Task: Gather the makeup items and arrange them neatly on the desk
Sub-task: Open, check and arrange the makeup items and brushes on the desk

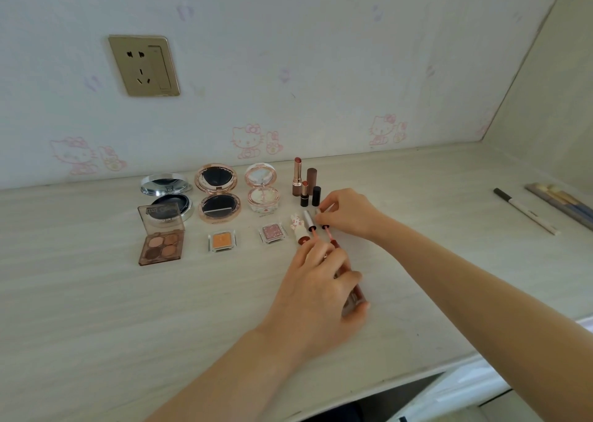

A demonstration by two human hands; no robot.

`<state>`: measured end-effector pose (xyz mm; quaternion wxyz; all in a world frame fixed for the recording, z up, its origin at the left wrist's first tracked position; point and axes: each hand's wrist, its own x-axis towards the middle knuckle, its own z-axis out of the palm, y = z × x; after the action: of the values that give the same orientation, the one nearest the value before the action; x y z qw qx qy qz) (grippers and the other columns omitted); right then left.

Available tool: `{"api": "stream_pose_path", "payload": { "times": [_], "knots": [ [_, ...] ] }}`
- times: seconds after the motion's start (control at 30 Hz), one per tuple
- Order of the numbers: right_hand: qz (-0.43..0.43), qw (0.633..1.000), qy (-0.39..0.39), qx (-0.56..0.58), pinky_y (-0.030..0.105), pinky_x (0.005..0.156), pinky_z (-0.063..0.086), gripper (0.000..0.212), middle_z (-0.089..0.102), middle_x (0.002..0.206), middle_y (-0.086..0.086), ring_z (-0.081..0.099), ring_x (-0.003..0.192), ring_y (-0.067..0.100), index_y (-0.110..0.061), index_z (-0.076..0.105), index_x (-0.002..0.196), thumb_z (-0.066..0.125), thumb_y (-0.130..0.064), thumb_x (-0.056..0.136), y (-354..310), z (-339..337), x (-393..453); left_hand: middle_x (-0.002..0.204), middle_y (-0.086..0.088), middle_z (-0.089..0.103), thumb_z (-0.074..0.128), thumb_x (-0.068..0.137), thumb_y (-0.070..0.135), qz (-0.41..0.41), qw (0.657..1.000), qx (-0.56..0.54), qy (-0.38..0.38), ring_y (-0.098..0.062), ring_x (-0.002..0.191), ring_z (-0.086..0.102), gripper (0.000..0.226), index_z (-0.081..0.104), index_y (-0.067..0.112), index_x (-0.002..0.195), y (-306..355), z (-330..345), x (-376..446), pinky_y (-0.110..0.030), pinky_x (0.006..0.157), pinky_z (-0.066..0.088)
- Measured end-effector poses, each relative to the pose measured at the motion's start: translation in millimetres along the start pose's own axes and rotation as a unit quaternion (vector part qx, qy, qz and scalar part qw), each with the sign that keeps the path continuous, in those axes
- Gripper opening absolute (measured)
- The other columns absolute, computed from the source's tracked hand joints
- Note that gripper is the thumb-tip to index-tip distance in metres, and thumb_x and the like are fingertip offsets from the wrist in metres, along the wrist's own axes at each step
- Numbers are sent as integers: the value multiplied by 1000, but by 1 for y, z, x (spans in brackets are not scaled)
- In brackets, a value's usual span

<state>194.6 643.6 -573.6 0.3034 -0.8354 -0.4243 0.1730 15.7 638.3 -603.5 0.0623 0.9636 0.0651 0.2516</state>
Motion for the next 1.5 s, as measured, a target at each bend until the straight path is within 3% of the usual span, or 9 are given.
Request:
{"api": "stream_pose_path", "payload": {
  "times": [0.13,0.33,0.5,0.73,1.03,1.5],
  "knots": [
    [-2,1000,0,3,15,62,40,25,62,87,-3,57,87,13,-15,65,108,67,-26,85,1,-1,0,98,6,55,55,83,48,1,1000,2,1,-16,102,47,36,72,22,100,0,-1,0,-32,101,36],
    [-11,1000,21,1,14,64,37,29,62,108,1,55,99,15,-15,64,115,58,-27,90,7,-5,-6,103,5,57,57,81,46,12,1000,-11,3,-16,104,50,36,71,20,102,1,0,0,-31,99,38],
    [-23,999,37,-25,22,84,42,30,61,116,-1,55,104,14,-15,61,121,54,-26,93,13,-17,-28,103,6,59,56,83,43,24,1000,-20,2,-14,105,50,33,71,19,100,2,3,-2,-27,100,34],
    [-56,983,54,-167,26,94,41,34,57,125,2,54,113,18,-15,55,127,51,-27,95,38,-36,-81,93,11,63,53,87,33,7,998,-60,1,-10,97,53,22,70,19,86,7,4,2,-19,93,35],
    [1,975,74,-212,33,94,47,35,53,130,-1,55,112,20,-19,52,130,47,-28,97,86,-68,-152,114,9,64,46,97,32,5,993,-98,-64,-8,115,47,30,66,20,116,29,8,49,-27,95,40],
    [96,952,148,-248,34,92,50,34,55,128,1,57,109,20,-16,53,129,49,-27,96,184,-162,-172,115,-2,62,43,95,20,56,985,-106,-123,-23,115,49,28,67,18,111,111,99,191,-39,92,46]
  ]
}}
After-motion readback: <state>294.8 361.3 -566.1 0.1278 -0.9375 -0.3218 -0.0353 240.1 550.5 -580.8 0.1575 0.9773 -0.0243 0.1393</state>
